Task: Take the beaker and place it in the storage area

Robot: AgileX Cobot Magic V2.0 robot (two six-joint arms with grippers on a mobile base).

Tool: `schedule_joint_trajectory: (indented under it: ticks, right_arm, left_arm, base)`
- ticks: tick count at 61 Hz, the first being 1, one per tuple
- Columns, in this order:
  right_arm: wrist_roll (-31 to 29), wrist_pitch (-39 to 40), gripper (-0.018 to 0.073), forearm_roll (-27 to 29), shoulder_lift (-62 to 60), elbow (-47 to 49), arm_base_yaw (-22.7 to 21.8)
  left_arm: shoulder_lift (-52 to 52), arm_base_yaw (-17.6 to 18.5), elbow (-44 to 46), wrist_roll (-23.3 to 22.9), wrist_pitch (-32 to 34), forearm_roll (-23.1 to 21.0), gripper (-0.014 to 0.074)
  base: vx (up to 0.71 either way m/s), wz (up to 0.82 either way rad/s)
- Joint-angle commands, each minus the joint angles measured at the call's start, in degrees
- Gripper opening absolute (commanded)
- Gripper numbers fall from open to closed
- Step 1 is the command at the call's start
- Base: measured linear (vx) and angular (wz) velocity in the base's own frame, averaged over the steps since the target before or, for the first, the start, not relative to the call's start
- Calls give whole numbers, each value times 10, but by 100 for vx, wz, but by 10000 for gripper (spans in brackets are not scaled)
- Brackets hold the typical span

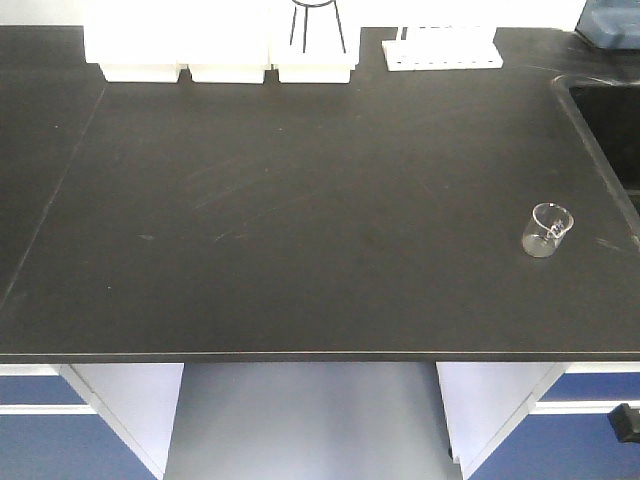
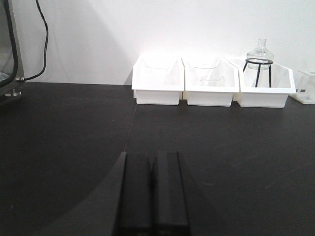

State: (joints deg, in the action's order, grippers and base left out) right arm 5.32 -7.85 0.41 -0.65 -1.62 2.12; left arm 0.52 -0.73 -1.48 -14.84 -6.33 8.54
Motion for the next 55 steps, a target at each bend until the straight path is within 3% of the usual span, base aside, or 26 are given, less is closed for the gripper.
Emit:
schedule_joint_trajectory:
  ticks: [1,55]
  right_arm:
    - [-4,44,-8,-4,-7,-6,-1]
    - [-5,44,-8,-4,-7,-6,-1]
  left_arm:
    - [11,4,-13,-4,49,-3,-8]
    - [11,4,-13,-4,49,-3,-8]
  base:
    - [0,0]
    - [0,0]
